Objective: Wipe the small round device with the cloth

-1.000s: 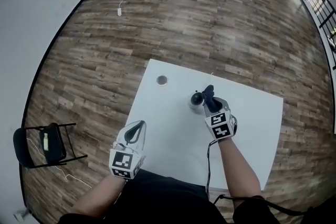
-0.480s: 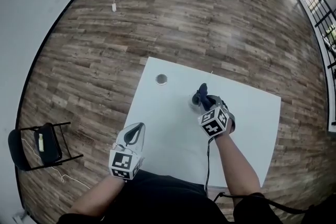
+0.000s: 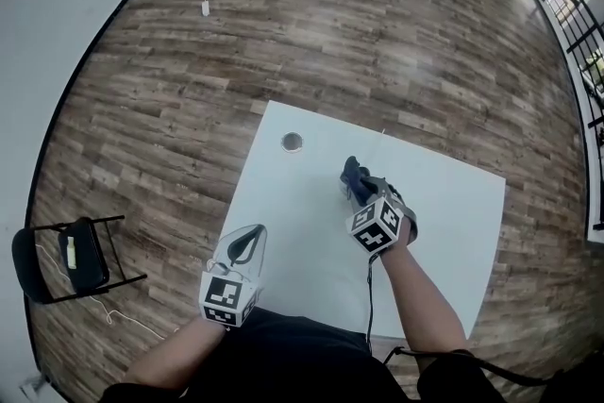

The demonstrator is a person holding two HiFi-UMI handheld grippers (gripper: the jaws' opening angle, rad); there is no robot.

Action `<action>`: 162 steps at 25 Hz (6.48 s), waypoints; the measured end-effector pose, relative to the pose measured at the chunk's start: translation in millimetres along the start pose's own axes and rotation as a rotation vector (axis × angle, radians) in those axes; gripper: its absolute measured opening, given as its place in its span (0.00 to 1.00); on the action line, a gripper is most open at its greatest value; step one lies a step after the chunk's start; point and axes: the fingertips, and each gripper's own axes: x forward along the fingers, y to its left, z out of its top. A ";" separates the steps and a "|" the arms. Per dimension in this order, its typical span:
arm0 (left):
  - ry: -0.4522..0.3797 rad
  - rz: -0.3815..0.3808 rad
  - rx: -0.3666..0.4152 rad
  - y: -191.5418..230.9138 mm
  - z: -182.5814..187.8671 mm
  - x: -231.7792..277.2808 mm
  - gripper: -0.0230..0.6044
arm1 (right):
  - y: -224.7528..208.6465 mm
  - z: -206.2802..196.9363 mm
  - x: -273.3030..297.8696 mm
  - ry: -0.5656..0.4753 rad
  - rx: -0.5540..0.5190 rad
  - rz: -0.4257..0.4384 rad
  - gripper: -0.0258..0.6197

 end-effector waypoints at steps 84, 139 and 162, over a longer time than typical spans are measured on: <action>0.017 0.247 -0.094 10.8 -21.2 -62.8 0.05 | -31.6 -17.5 9.1 -0.072 -0.153 -0.108 0.19; -0.040 -0.063 -0.159 34.0 -44.9 14.5 0.05 | -19.0 -37.9 -10.1 0.331 -0.272 -0.206 0.19; -0.046 -0.049 -0.145 42.3 -44.9 -2.6 0.05 | -3.6 -27.0 1.8 0.337 -0.334 -0.206 0.19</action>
